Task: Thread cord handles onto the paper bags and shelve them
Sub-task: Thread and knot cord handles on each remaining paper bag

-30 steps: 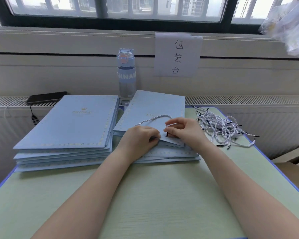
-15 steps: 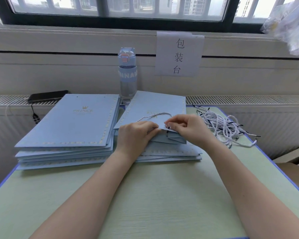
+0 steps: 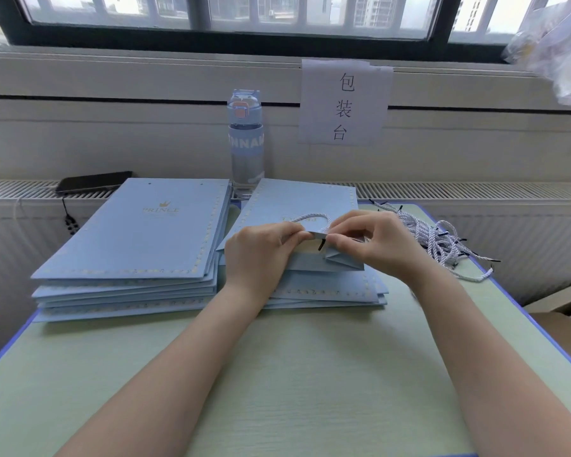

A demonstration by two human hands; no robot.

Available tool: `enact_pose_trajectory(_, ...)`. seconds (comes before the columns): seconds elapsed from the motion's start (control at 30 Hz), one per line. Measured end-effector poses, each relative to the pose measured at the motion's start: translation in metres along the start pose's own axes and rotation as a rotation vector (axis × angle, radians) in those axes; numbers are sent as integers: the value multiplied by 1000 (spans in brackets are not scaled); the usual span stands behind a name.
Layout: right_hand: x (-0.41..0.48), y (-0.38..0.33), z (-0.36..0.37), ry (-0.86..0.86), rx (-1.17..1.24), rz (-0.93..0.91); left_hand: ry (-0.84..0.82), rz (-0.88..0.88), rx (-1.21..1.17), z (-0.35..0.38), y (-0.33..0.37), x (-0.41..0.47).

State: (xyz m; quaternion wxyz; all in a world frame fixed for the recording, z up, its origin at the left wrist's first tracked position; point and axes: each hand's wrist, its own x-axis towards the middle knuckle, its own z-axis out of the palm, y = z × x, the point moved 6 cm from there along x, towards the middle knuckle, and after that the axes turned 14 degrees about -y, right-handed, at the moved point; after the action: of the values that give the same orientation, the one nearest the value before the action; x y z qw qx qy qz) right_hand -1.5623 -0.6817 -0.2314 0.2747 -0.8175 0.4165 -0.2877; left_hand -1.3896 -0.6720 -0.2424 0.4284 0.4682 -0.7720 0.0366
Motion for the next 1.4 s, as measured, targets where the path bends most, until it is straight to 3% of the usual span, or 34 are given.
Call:
enact_pose_trajectory(0.17,3,-1,0,-5,-68,2,-16,29,-29,1,2,0)
enact_pose_trajectory(0.4,3,0,-6,195,-128,37,2,327,50,6,12,1)
enact_pose_trajectory(0.6,3,-11,9,287,-138,-40,-34,194,138,12,5,3)
enact_pose_trajectory(1.03,2,-9,0,360,-133,-81,3,274,131,0,-1,7)
enact_pose_trajectory(1.23,4,1,1,188,24,-4,6,128,27,-17,-17,10)
enact_pose_trajectory(1.4,7,0,16,-63,13,-29,-54,184,85,-16,-13,9)
